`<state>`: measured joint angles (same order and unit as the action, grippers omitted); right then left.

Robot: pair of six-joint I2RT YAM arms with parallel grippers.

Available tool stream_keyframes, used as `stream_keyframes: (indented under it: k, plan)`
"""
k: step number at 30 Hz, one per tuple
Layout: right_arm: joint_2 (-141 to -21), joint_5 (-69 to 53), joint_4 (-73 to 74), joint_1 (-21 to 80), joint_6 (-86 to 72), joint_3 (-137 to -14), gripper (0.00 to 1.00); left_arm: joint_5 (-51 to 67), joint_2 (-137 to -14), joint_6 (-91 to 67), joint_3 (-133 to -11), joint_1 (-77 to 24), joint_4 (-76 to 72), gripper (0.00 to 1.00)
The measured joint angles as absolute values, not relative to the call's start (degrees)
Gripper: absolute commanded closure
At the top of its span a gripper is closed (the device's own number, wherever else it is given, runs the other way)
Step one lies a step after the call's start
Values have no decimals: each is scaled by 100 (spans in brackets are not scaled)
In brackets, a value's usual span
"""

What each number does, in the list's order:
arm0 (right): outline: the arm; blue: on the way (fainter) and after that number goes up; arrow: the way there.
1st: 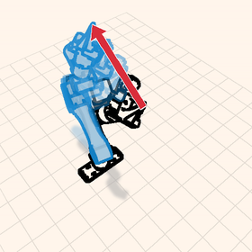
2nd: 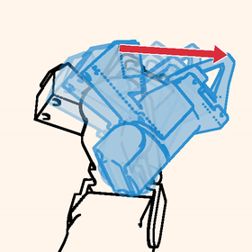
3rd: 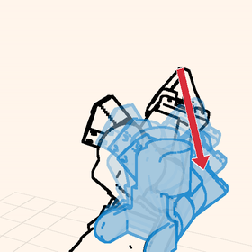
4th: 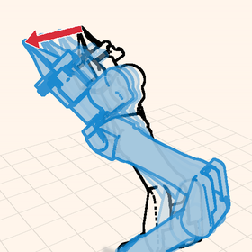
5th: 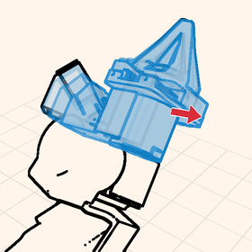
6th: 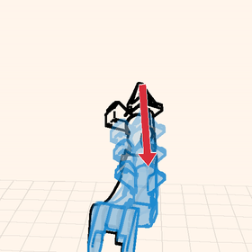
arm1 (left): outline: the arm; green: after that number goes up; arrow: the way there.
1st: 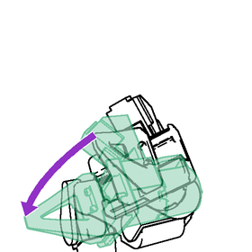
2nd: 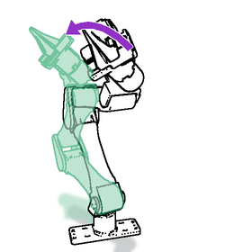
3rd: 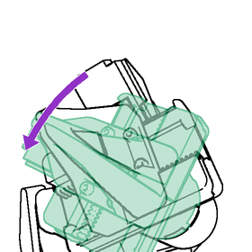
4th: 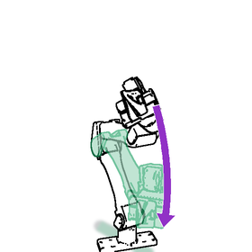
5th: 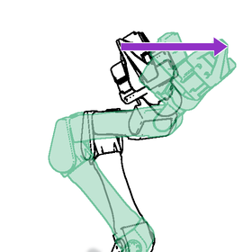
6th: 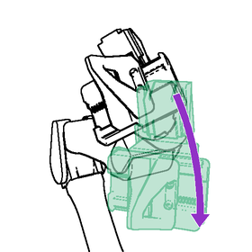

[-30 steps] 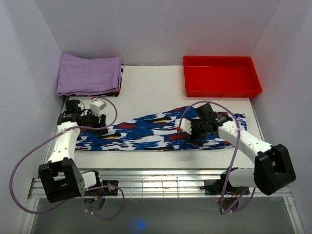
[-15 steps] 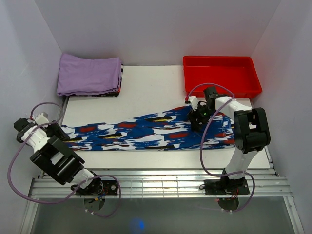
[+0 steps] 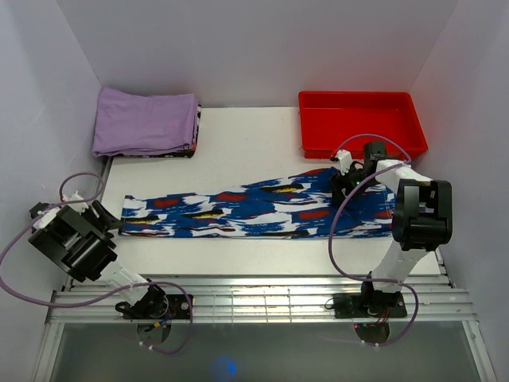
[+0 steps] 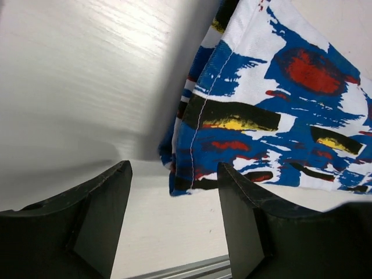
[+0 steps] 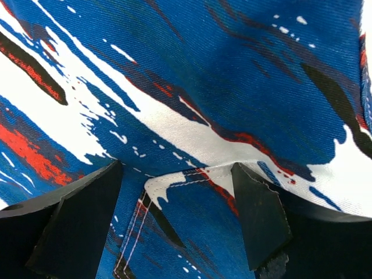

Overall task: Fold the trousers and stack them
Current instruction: Fold the trousers

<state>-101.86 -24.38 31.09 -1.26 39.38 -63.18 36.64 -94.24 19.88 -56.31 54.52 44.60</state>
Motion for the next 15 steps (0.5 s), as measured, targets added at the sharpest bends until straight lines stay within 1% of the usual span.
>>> stream_keyframes:
  k: [5, 8, 12, 15]
  plan:
    - [-10180, -2458, 3170, -115, 3964, -6346, 14, 4200, -10007, 1959, -5688, 5308, 4309, 32]
    - [-10180, -2456, 3315, -115, 3975, -6399, 12, 4318, -10138, 1811, -5723, 5179, 4064, 40]
    - [-10193, -2383, 3710, -119, 3966, -6536, 9, 4482, -10377, 1437, -5780, 4910, 3741, 46]
    - [-10200, -2366, 4014, -137, 3964, -6624, 9, 4477, -10455, 1166, -5787, 4545, 3461, 66]
